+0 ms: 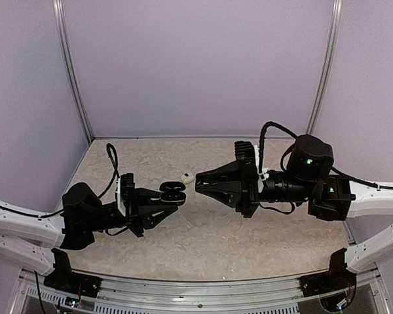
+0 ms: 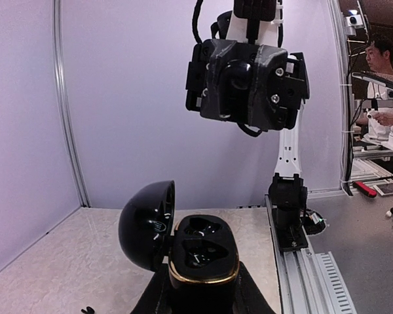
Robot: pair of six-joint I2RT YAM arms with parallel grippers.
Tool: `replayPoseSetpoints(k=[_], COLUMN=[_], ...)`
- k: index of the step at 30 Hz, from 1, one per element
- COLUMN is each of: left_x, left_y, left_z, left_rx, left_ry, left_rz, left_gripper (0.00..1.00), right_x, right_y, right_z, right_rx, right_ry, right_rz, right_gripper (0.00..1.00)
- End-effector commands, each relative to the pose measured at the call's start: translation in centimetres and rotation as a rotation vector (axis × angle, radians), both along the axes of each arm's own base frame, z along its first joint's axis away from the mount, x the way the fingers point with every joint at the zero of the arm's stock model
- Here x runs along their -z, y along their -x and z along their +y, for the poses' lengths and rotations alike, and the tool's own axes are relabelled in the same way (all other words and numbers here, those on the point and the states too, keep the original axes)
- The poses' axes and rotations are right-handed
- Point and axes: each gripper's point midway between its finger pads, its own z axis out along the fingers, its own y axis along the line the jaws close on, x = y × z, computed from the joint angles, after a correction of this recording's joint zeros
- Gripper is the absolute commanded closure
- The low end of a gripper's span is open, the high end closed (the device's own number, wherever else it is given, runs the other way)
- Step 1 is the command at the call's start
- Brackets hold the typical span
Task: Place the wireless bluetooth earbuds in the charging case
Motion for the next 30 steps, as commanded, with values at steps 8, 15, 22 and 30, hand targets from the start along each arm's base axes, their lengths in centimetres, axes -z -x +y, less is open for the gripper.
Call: replayPoseSetpoints(k=[8, 15, 22, 30], left_x=[-2.8, -3.2, -3.4, -3.7], left_y=[0.3, 0.5, 0.5, 0.7], left_z=[-0.4, -0.3, -0.3, -0.3], left_rx=[0.028, 0.032, 0.037, 0.042], left_ry=[0.09, 0.102, 0.109, 0.116], left_rz=[-0.029, -0.024, -0.023, -0.028], left_gripper=[1.0, 1.0, 1.0, 1.0], right_x=[0.2, 0.6, 0.9, 1.5], right_y=[1.7, 1.5, 1.0, 0.4], right_z=[1.6, 2.2, 2.7, 3.2], right_rx=[-0.057, -0.054, -0.036, -0.015], right_ry=[-0.027, -0.034, -0.038, -0.029], right_rz=[-0.04, -0.028, -0.011, 0.007], right_gripper=[0.82, 0.82, 0.82, 0.82])
